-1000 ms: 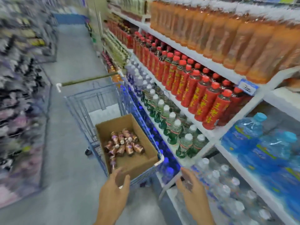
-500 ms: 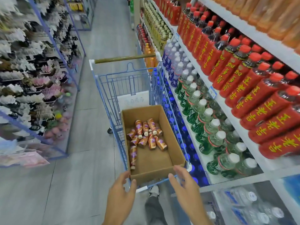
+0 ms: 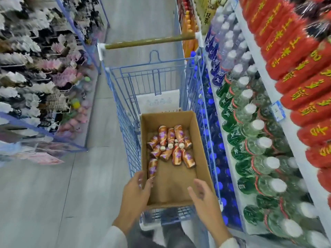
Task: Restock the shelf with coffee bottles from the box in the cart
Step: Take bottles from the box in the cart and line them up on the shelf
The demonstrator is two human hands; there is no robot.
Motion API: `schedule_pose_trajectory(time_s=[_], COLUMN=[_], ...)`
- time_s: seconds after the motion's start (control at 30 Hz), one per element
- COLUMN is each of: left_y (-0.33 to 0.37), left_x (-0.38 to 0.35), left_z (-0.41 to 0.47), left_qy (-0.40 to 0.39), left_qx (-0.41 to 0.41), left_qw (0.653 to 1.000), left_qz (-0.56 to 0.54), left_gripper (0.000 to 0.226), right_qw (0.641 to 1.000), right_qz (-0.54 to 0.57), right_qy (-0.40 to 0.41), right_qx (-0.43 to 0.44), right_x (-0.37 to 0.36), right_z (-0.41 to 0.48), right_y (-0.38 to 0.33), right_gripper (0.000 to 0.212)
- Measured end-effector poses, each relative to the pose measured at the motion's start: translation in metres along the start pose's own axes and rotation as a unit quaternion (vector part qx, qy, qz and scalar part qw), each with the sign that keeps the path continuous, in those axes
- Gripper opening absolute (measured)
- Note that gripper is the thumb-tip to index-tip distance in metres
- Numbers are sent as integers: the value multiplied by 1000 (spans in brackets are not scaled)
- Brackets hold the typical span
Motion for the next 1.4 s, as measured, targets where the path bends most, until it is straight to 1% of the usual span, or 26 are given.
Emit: schedule_pose_trajectory(time_s=[0.1,0.13,0.2,0.23,0.27,0.3,0.37,0.43,0.53,0.57,0.63,0.67,0.7,0.73,0.8,0.87,0.9,1.0,1.1,1.13,1.17,1.23,1.3,1.33,1.37,1.4], left_y=[-9,-18,-41,-54,-63,-69,-70,-70,-71,-74,-81,-90,-97,-103,-108,-107,-106,-104,-104,-104,-100,-93,-85,-85,-81,-78], left_x=[-24,-34,-58,-72,-86,-99,-120,-137,-153,-157,-164,-164,-166,-169,-174,-175,-175,-174,-174,-174,-176,-175,-173,-174,-172,-171], left_z=[39,57,95,113,130,144,167,190,220,228,242,247,249,254,257,261,263,270,255,248,240,220,204,195,186,177], left_qy=[-18,-31,-80,-110,-132,-144,-165,-143,-91,-82,-82,-79,-58,-27,-8,-27,-25,-30,-37,-48,-69,-100,-114,-128,-145,-159], left_qx=[23,45,125,185,254,321,411,459,477,472,458,427,413,400,402,394,392,383,385,375,365,378,427,453,457,465], left_qw=[999,998,989,976,953,920,847,786,738,737,792,849,872,887,898,914,917,922,921,923,921,885,821,791,775,750], left_qz=[31,43,15,-31,-98,-171,-294,-388,-468,-477,-395,-302,-256,-232,-179,-90,-75,-36,-52,-69,-117,-253,-361,-390,-411,-443], left_gripper=[14,13,19,25,30,34,42,45,54,56,61,68,76,82,86,83,80,73,70,66,61,53,49,47,47,47], right_qw=[1000,999,998,997,996,995,992,990,986,984,980,979,979,978,977,977,976,980,984,986,987,988,991,992,992,992], right_qz=[-4,-6,-10,-6,2,12,27,27,20,16,9,2,-3,-4,-13,-5,-2,6,18,18,16,17,5,-3,-8,-12], right_qy=[1,3,5,7,8,10,17,19,44,52,49,48,46,44,48,46,44,39,31,24,16,-9,-18,-20,-21,-23], right_qx=[-31,-42,-68,-82,-90,-100,-119,-135,-158,-170,-194,-198,-201,-204,-209,-207,-213,-193,-173,-163,-157,-150,-134,-125,-122,-123], right_x=[-4,-7,-14,-17,-20,-23,-29,-36,-49,-53,-61,-64,-67,-69,-71,-72,-73,-73,-71,-70,-70,-67,-63,-62,-62,-60], right_z=[16,20,24,25,26,26,27,26,25,23,20,19,17,16,17,18,20,27,36,40,45,54,68,77,88,102], right_y=[6,9,15,17,17,18,22,29,47,55,69,74,79,83,90,92,92,86,78,74,71,59,50,47,45,44], right_gripper=[41,43,43,40,37,35,32,30,31,31,33,34,36,37,45,34,30,35,32,31,31,32,33,34,34,34])
Point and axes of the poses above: each hand's wrist, its own z-axis towards the middle knuckle, its own x-axis out of the back of the hand, y = z × x, the point moved 4 cm from there along z, towards the middle knuckle, and after that the axes turned 9 degrees about x, right-handed, at the moved point
